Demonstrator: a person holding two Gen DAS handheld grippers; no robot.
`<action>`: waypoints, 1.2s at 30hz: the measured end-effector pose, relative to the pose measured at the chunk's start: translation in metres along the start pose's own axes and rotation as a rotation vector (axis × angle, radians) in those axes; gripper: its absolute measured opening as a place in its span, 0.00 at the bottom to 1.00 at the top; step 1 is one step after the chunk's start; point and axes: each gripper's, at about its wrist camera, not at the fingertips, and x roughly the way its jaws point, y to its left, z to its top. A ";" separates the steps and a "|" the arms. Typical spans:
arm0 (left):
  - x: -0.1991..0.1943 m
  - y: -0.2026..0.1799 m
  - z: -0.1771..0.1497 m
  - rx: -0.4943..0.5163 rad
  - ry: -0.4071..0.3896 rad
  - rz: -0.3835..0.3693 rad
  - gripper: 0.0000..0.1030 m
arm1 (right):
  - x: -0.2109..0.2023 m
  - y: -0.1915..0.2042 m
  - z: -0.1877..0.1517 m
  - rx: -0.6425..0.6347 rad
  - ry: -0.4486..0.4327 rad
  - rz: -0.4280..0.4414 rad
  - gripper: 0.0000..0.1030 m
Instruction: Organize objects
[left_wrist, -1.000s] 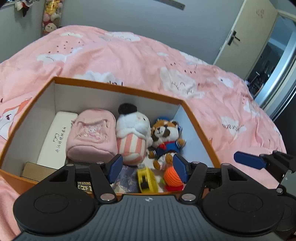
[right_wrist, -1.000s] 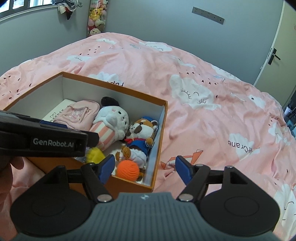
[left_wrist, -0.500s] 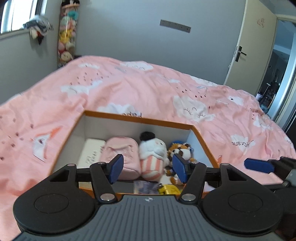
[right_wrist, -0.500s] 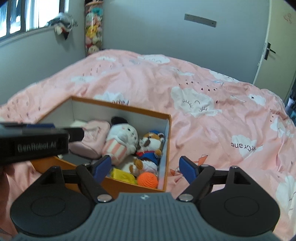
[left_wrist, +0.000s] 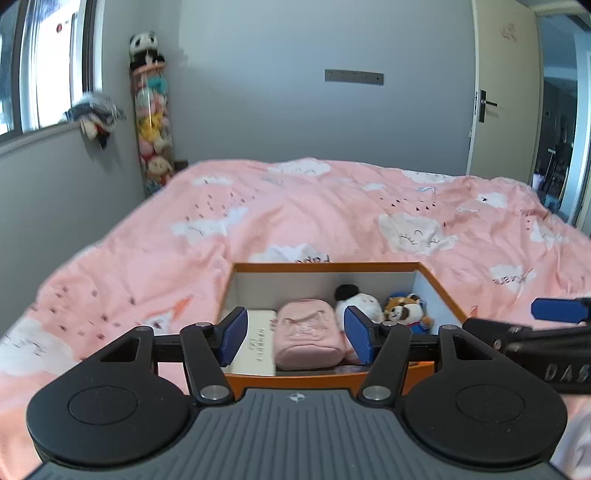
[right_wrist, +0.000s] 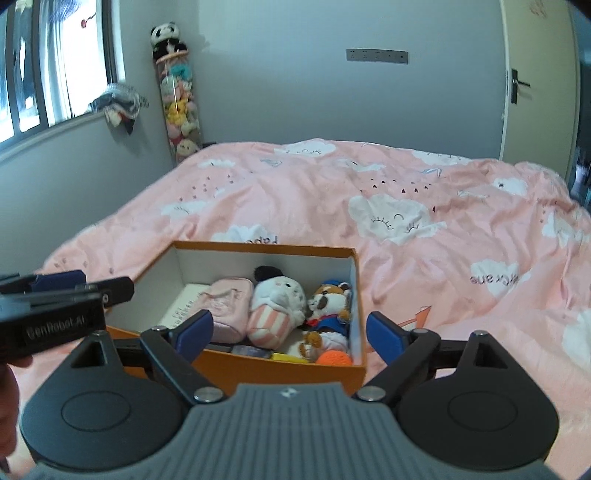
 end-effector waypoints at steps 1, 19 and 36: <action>-0.003 0.000 -0.001 0.014 -0.004 0.006 0.67 | -0.004 0.001 -0.001 0.012 -0.005 0.009 0.90; -0.045 0.015 -0.042 -0.012 -0.118 0.017 0.76 | -0.059 0.032 -0.037 -0.005 -0.211 -0.008 0.99; -0.030 0.026 -0.060 -0.072 -0.070 0.023 0.84 | -0.035 0.027 -0.058 -0.006 -0.169 -0.068 0.99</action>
